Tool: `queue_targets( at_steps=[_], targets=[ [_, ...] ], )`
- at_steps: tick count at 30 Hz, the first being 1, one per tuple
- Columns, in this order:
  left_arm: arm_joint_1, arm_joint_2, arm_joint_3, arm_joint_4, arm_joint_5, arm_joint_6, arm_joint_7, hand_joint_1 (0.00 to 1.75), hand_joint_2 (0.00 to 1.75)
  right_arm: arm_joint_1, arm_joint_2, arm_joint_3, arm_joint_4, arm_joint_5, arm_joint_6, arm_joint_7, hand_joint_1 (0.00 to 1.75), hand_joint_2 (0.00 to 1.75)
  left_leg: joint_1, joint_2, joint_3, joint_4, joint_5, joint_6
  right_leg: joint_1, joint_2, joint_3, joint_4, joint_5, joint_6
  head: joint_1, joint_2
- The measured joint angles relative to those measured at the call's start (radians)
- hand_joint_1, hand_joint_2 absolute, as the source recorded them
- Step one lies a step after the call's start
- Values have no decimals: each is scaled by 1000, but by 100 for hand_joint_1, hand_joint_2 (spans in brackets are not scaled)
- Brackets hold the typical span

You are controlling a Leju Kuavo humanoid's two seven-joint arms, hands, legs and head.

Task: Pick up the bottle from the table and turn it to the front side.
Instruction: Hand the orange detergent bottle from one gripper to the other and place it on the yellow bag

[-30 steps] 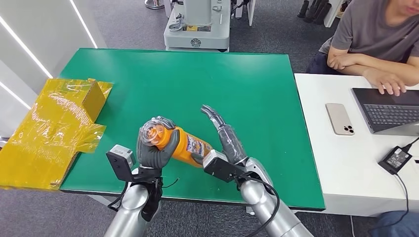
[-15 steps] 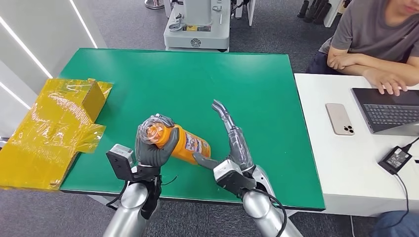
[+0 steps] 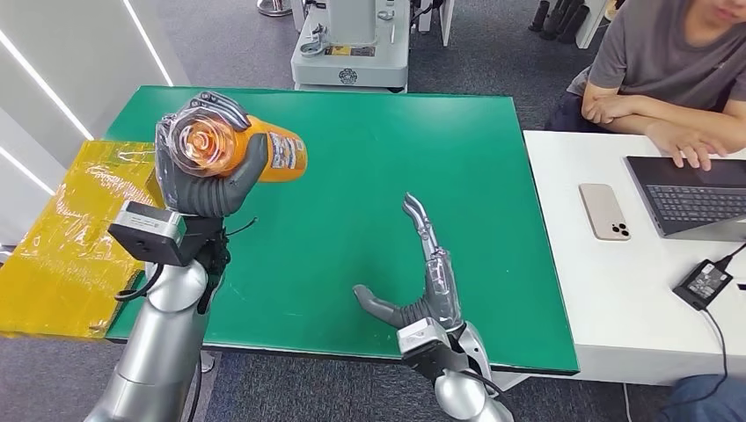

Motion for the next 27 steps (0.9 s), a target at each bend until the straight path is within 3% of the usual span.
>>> queue_targets(
  at_steps=[3, 7, 15, 20, 24, 27],
  targets=[
    [-31, 33, -7, 8, -98, 56, 23, 175, 175, 6, 1, 0, -8, -2, 2, 0, 0, 175, 0, 0, 0, 0, 0, 0, 0, 0, 0, 0, 0, 0, 0, 0],
    [-103, 101, -23, 73, -347, 155, 84, 175, 175, 18, 5, 0, -25, -6, 4, 2, 0, 175, 0, 0, 0, 0, 0, 0, 0, 0, 0, 0, 0, 0, 0, 0],
    [-265, 218, -63, 392, -534, 239, 96, 175, 175, 62, 6, 0, -36, -25, 19, -1, 0, 175, 0, 2, 1, 0, 1, -1, 0, 3, -1, 1, 1, -1, 0, 0],
    [-308, 279, -82, 533, -655, 348, 159, 175, 175, 75, 8, 0, -36, -30, 29, -1, 0, 175, 0, 3, 1, 0, 1, -1, 0, 3, -1, 1, 1, -1, 0, 0],
    [-324, 320, -84, 626, -712, 368, 176, 175, 175, 83, 12, 0, -36, -31, 38, -1, 0, 175, 0, 3, 1, 0, 1, -2, 0, 3, -1, 1, 0, -1, 0, 0],
    [-339, 348, -96, 722, -832, 394, 234, 175, 175, 84, 15, 0, -36, -40, 52, -3, 0, 175, 0, 3, 1, -1, 1, -2, 0, 4, -1, 1, 0, -2, 0, 0]
  ],
)
